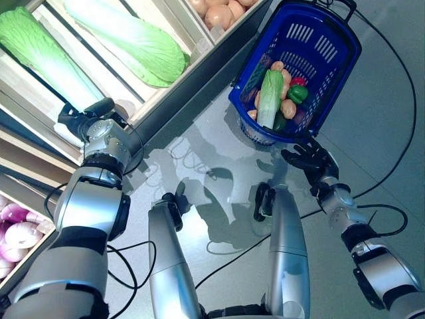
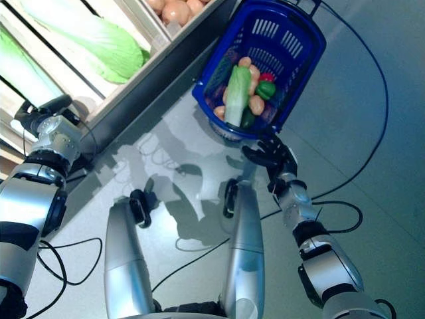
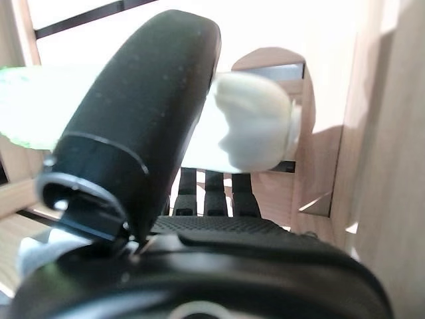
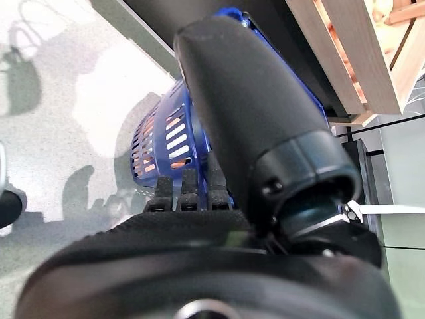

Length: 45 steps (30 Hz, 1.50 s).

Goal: Put vegetables into the basket

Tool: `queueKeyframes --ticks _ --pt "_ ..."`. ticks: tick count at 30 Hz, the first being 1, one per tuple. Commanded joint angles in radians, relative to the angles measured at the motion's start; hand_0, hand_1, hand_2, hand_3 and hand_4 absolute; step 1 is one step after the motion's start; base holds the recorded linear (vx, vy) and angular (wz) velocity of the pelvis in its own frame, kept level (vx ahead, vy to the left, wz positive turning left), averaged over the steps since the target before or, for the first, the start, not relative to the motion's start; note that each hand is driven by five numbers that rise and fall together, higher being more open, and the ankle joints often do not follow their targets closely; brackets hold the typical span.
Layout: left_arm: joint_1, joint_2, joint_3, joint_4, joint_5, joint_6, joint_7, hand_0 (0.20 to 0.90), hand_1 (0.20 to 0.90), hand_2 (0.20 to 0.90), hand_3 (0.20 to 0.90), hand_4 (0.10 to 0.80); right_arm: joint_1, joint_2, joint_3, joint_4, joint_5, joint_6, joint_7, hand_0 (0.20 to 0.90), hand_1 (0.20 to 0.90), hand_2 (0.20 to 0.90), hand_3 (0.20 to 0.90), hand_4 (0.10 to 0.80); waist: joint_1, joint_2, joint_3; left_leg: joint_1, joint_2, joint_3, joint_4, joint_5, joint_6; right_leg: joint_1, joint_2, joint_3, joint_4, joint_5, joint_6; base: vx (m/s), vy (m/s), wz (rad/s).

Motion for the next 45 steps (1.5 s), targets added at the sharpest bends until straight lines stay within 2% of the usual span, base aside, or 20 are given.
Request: queueKeyframes --ticks 1,12,16,18,21,25,28,31,32,36,38,43,45 --pt "0.02 0.026 -0.04 -0.022 -0.021 -0.003 -0.11 0.3 0.3 0.3 0.3 0.4 0.029 -0.008 -0.027 -0.07 0.025 -0.075 -0.003 0.9 0.9 0.9 0.9 0.8 -0.018 -0.014 -0.002 0.119 0.022 0.074 0.135 -0.213 0.045 0.159 -0.038 -0.017 0.01 -0.058 -0.028 0.015 0.023 0.08" --pt "0.156 0.06 0.02 -0.015 -0.007 0.017 -0.259 0.3 0.3 0.3 0.3 0.4 0.072 -0.006 -0.055 -0.085 -0.01 -0.066 -0.006 0.9 0.9 0.9 0.9 0.8 -0.024 0.008 -0.078 0.407 0.032 0.141 -0.085 -0.17 0.043 0.419 -0.024 -0.029 -0.165 -0.048 -0.037 0.07 0.036 0.0" --pt "0.211 0.07 0.041 -0.035 -0.001 0.004 -0.29 0.3 0.3 0.3 0.3 0.4 0.109 0.002 -0.064 -0.102 -0.033 -0.063 -0.003 0.9 0.9 0.9 0.9 0.8 -0.026 0.018 -0.118 0.492 0.03 0.166 -0.173 -0.139 0.043 0.495 -0.024 -0.034 -0.233 -0.029 -0.037 0.038 0.039 -0.08" --pt "0.244 0.075 0.053 -0.056 0.022 -0.02 -0.31 0.3 0.3 0.3 0.3 0.4 0.13 0.009 -0.068 -0.119 -0.039 -0.066 -0.005 0.9 0.9 0.9 0.9 0.8 -0.026 0.022 -0.142 0.529 0.027 0.184 -0.239 -0.09 0.052 0.53 -0.024 -0.043 -0.288 0.012 -0.045 -0.045 0.014 -0.07" --pt "0.283 0.072 0.067 -0.091 0.017 -0.049 -0.34 0.3 0.3 0.3 0.3 0.4 0.168 0.02 -0.075 -0.144 -0.038 -0.074 -0.009 0.9 0.9 0.9 0.9 0.8 -0.023 0.027 -0.17 0.582 0.021 0.194 -0.306 -0.065 0.054 0.583 -0.024 -0.055 -0.34 0.027 -0.045 0.0 -0.002 0.0" --pt "0.407 0.031 0.1 -0.238 0.105 -0.133 -0.311 0.3 0.3 0.3 0.3 0.4 0.26 0.058 -0.087 -0.209 -0.055 -0.107 -0.013 0.9 0.9 0.9 0.9 0.8 -0.003 0.034 -0.23 0.716 0.0 0.204 -0.464 -0.006 0.054 0.732 -0.017 -0.086 -0.491 0.065 -0.041 0.082 -0.012 0.02" --pt "0.489 -0.008 0.115 -0.337 0.165 -0.163 -0.281 0.3 0.3 0.3 0.3 0.4 0.301 0.081 -0.091 -0.261 -0.087 -0.13 -0.032 0.9 0.9 0.9 0.9 0.8 0.014 0.037 -0.264 0.788 -0.018 0.2 -0.551 0.025 0.055 0.82 -0.01 -0.11 -0.591 0.094 -0.038 0.064 -0.03 0.04" --pt "0.592 -0.058 0.122 -0.456 0.285 -0.199 -0.222 0.3 0.3 0.3 0.3 0.4 0.364 0.113 -0.097 -0.328 -0.106 -0.143 -0.06 0.9 0.9 0.9 0.9 0.8 0.033 0.036 -0.305 0.884 -0.037 0.202 -0.664 0.071 0.055 0.93 0.001 -0.144 -0.722 0.136 -0.027 0.108 -0.051 0.09" --pt "0.639 -0.078 0.119 -0.516 0.379 -0.227 -0.182 0.3 0.3 0.3 0.3 0.4 0.391 0.13 -0.103 -0.356 -0.071 -0.135 -0.049 0.9 0.9 0.9 0.9 0.8 0.042 0.036 -0.327 0.929 -0.046 0.207 -0.72 0.095 0.053 0.981 0.007 -0.161 -0.791 0.161 -0.021 0.132 -0.052 0.11" --pt "0.714 -0.105 0.103 -0.63 0.502 -0.274 -0.141 0.3 0.3 0.3 0.3 0.4 0.417 0.16 -0.112 -0.412 -0.038 -0.141 -0.004 0.9 0.9 0.9 0.9 0.8 0.059 0.041 -0.361 1.022 -0.069 0.22 -0.863 0.153 0.051 1.081 0.03 -0.192 -0.936 0.211 -0.011 0.089 -0.025 0.04" --pt "0.77 -0.136 0.085 -0.757 0.561 -0.284 -0.142 0.3 0.3 0.3 0.3 0.4 0.421 0.176 -0.125 -0.49 -0.052 -0.118 0.018 0.9 0.9 0.9 0.9 0.8 0.077 0.043 -0.39 1.076 -0.091 0.215 -0.97 0.194 0.049 1.144 0.048 -0.209 -1.05 0.26 0.005 0.069 -0.055 0.03" --pt "0.807 -0.182 0.07 -0.892 0.556 -0.263 -0.222 0.3 0.3 0.3 0.3 0.4 0.396 0.174 -0.136 -0.558 -0.078 -0.08 0.057 0.9 0.9 0.9 0.9 0.8 0.099 0.04 -0.416 1.13 -0.101 0.2 -1.085 0.235 0.044 1.206 0.059 -0.23 -1.158 0.316 0.026 0.03 -0.059 0.06" --pt "0.805 -0.198 0.031 -0.967 0.607 -0.231 -0.28 0.3 0.3 0.3 0.3 0.4 0.366 0.165 -0.139 -0.599 -0.05 0.0 0.111 0.9 0.9 0.9 0.9 0.8 0.111 0.033 -0.437 1.162 -0.107 0.195 -1.158 0.254 0.043 1.239 0.07 -0.253 -1.218 0.344 0.035 0.028 -0.093 0.1"
